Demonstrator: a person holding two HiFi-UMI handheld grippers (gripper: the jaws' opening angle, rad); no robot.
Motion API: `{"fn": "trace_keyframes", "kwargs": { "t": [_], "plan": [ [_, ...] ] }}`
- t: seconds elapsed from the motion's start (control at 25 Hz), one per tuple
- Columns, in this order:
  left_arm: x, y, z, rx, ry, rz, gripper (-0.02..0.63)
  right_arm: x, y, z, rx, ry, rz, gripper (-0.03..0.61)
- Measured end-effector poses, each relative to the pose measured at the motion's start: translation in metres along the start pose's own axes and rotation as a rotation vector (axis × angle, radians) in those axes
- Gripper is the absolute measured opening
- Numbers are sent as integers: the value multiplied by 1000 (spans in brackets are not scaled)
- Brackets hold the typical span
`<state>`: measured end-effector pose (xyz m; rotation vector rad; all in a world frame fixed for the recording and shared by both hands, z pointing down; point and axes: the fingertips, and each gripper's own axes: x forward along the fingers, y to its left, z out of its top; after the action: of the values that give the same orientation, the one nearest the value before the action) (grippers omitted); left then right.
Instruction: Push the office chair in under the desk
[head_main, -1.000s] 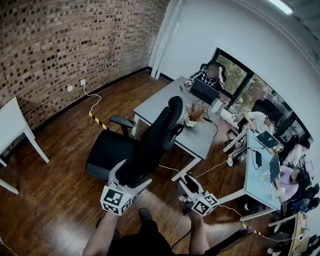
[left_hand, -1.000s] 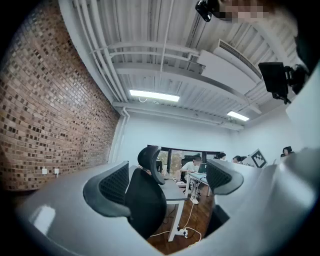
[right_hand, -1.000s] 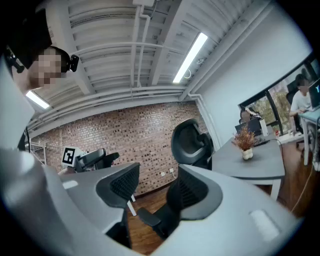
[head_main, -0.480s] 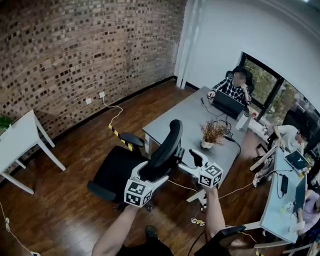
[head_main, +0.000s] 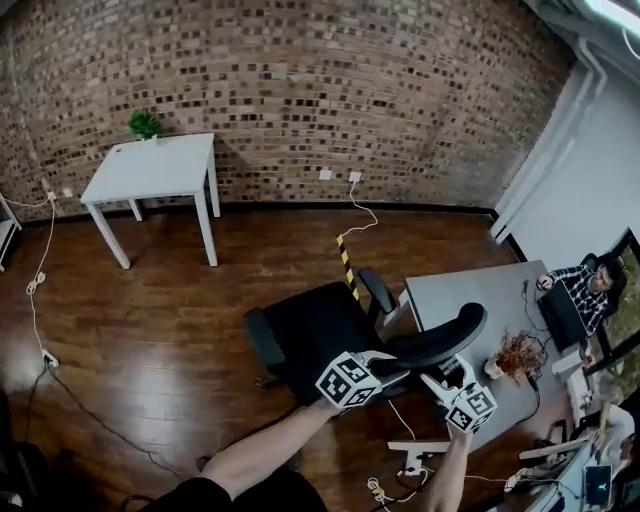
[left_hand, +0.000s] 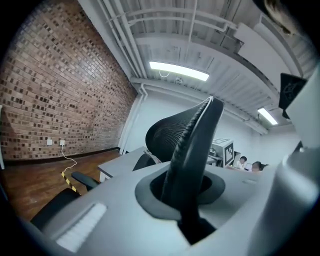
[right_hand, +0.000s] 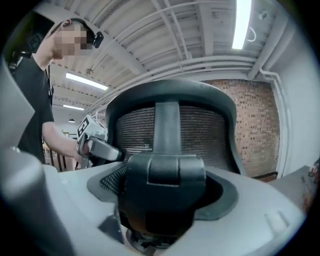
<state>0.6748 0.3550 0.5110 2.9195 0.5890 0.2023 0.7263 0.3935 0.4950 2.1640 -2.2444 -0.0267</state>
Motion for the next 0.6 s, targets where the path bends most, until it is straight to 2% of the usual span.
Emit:
{"fn": "trace_keyframes", "kwargs": {
  "t": [0.12, 0.24, 0.32, 0.36, 0.4, 0.44, 0.48, 0.56, 0.6],
  "plan": [
    [-65, 2, -3, 11, 16, -59, 256, 20, 64, 12, 39, -83, 4, 393],
    [-150, 29, -19, 53, 11, -128, 302, 57, 144, -11, 79, -154, 4, 393],
    [-190, 39, -20, 112, -34, -155, 346, 64, 186, -27, 106, -176, 77, 402],
    [-199, 38, -19, 136, -55, -155, 352, 51, 195, -26, 115, -194, 116, 387],
    [-201, 36, -19, 150, -62, -146, 386, 29, 194, -19, 120, -226, 127, 379],
    [-202, 36, -19, 162, -53, -131, 494, 2, 184, -10, 116, -260, 102, 373],
    [-205, 38, -21, 176, -33, -119, 535, -23, 168, -1, 96, -279, 47, 355],
    [-220, 48, -27, 193, 4, -124, 565, -41, 141, -2, 23, -234, -66, 337],
    [-232, 56, -30, 187, 10, -139, 559, -32, 134, -9, -5, -187, -80, 339]
  ]
}}
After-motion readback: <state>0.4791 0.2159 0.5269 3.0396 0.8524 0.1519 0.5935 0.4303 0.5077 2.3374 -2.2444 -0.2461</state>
